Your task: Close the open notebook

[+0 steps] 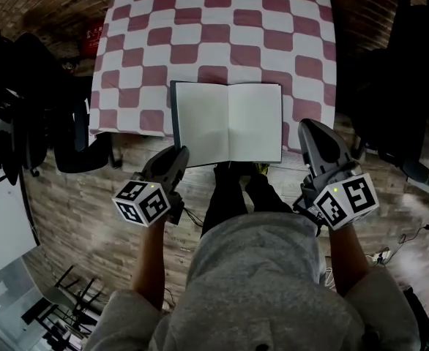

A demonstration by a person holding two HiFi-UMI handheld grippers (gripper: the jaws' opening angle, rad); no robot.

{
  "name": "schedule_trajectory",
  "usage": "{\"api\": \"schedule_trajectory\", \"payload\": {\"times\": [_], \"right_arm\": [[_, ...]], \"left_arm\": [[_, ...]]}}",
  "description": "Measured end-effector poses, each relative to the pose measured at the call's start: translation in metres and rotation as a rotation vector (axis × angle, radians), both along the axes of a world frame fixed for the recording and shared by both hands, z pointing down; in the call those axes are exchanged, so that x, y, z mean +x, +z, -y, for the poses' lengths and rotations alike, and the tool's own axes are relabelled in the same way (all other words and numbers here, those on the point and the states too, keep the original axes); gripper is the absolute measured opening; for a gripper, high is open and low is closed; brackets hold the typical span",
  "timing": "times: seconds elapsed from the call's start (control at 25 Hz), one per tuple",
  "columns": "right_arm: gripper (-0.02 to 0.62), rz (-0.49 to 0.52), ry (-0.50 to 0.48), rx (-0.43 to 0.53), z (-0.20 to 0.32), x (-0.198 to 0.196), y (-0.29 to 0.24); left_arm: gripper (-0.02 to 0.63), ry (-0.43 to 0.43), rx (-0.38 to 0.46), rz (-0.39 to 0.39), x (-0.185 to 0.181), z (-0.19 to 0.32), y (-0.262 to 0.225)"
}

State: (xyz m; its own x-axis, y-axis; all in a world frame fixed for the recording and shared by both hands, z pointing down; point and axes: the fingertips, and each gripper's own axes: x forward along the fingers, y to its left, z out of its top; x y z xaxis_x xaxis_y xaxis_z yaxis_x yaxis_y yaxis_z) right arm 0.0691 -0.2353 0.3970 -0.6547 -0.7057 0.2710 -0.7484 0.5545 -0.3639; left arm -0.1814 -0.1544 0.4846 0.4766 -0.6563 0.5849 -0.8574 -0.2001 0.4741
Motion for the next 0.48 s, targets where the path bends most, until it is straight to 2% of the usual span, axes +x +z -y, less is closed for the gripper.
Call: {"api": "schedule_trajectory", "payload": {"times": [0.2, 0.48], "right_arm": [[0.026, 0.022, 0.005, 0.024, 0.001, 0.007, -0.01], [0.026, 0.025, 0.029, 0.031, -0.002, 0.02, -0.011]], "left_arm": [[0.07, 0.043, 0.036, -0.011, 0.024, 0.002, -0.02], [0.07, 0.179, 0.093, -0.004, 0.079, 0.009, -0.04]]}}
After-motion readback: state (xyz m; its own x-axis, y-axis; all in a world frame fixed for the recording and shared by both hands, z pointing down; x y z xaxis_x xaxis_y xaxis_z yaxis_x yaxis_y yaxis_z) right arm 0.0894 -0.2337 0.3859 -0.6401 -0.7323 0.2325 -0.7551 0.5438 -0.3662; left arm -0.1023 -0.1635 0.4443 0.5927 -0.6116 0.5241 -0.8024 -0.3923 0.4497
